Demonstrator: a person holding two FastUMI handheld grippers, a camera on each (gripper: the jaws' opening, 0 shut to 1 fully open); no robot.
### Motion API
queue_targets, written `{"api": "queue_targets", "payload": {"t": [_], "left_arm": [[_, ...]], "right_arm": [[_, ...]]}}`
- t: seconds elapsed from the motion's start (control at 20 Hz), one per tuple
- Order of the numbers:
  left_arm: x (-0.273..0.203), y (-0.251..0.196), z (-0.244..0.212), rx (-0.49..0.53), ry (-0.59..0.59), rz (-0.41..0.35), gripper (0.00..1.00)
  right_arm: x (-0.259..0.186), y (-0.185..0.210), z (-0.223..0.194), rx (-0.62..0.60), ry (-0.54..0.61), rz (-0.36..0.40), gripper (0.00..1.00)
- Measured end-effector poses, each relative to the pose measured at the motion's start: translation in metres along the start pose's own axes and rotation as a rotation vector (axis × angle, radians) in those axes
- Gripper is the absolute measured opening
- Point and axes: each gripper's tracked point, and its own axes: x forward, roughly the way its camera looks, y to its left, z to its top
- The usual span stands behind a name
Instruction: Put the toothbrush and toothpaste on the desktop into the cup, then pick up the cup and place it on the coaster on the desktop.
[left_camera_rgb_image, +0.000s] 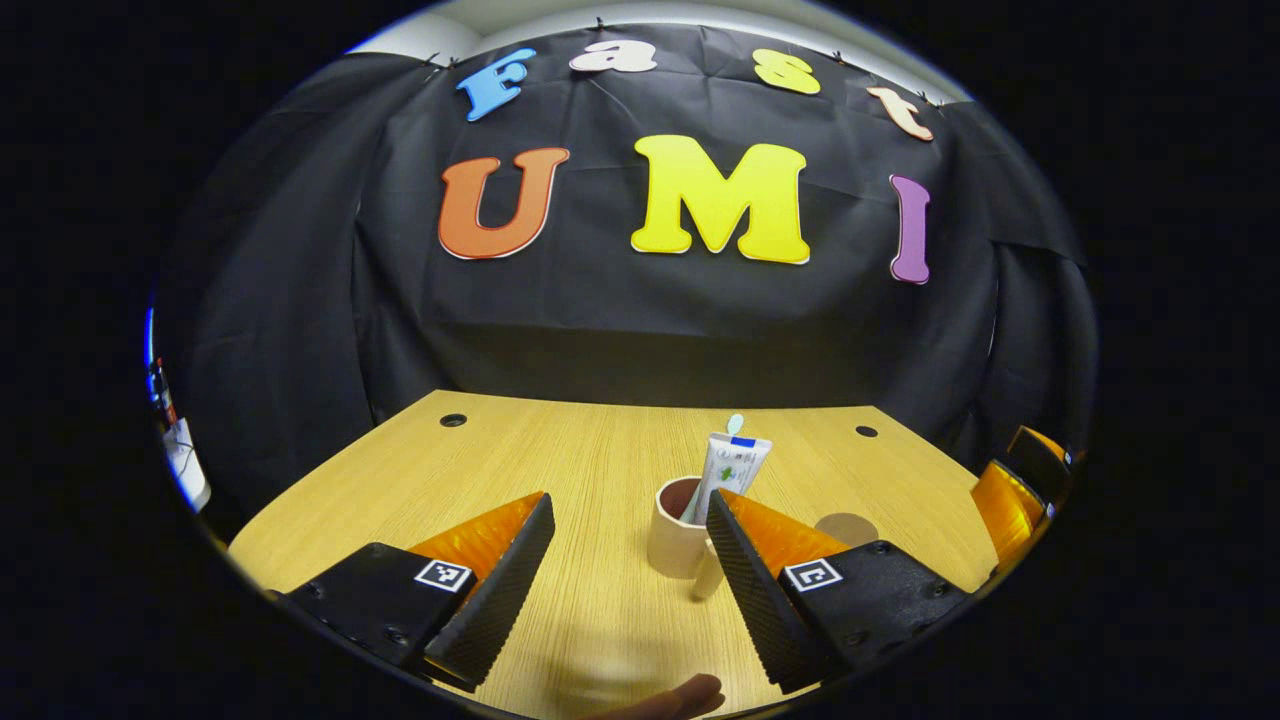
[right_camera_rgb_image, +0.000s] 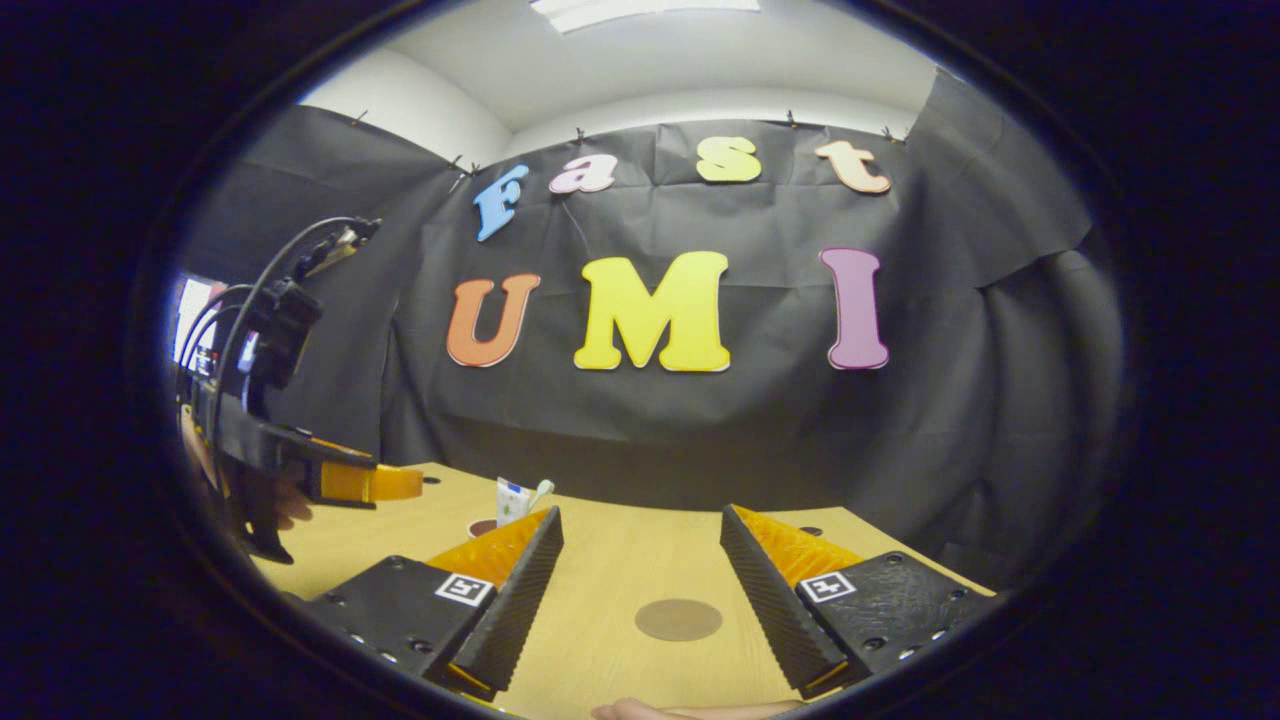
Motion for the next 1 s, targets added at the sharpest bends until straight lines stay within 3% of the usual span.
{"api": "queue_targets", "payload": {"t": [0.25,0.6,0.85,1.0], "left_arm": [[0.026,-0.018,0.008,0.060,0.191,-0.011,0.97],[0.046,-0.034,-0.062,-0.028,0.654,-0.023,0.98],[0.063,-0.058,-0.100,0.009,0.841,-0.083,0.98],[0.074,-0.050,-0.123,0.021,0.944,-0.038,0.97]], "right_arm": [[-0.024,-0.037,-0.001,0.018,0.005,-0.016,0.96],[-0.034,-0.076,0.023,0.012,-0.030,-0.045,0.96],[-0.028,-0.107,0.013,-0.024,-0.027,-0.061,0.96],[-0.025,-0.120,0.013,0.033,-0.032,-0.063,0.96]]}}
